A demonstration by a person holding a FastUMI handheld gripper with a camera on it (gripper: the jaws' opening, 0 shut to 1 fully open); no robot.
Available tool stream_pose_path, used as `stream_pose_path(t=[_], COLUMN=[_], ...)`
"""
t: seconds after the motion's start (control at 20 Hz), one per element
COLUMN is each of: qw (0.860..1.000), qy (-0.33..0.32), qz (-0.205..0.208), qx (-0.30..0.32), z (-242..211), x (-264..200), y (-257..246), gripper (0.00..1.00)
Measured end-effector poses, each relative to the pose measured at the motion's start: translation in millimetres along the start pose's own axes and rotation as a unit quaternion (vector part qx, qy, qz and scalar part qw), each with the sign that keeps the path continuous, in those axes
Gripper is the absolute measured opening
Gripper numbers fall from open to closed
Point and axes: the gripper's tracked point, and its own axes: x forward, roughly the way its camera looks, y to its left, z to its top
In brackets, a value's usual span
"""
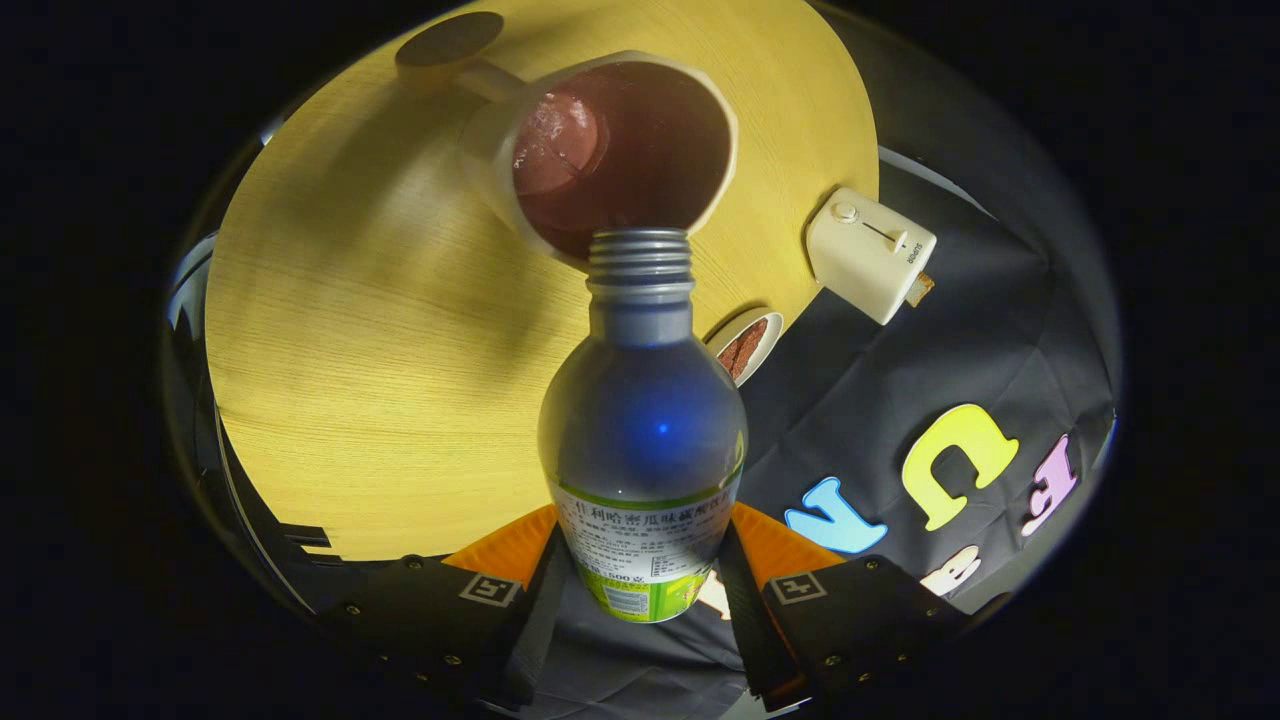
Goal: Take the bottle from table, then pour the juice into the cup, finally place the bottle on the coaster
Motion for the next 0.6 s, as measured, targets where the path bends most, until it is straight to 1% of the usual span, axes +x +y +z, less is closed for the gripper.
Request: stream_pose_path(t=[0.4, 0.6], qw=[1.000, 0.999], qy=[-0.003, -0.018], qz=[-0.002, 0.003], qx=[0.025, 0.043], z=[-6, -3], x=[2, 6], y=[3, 9], gripper=[0.75, 0.75])
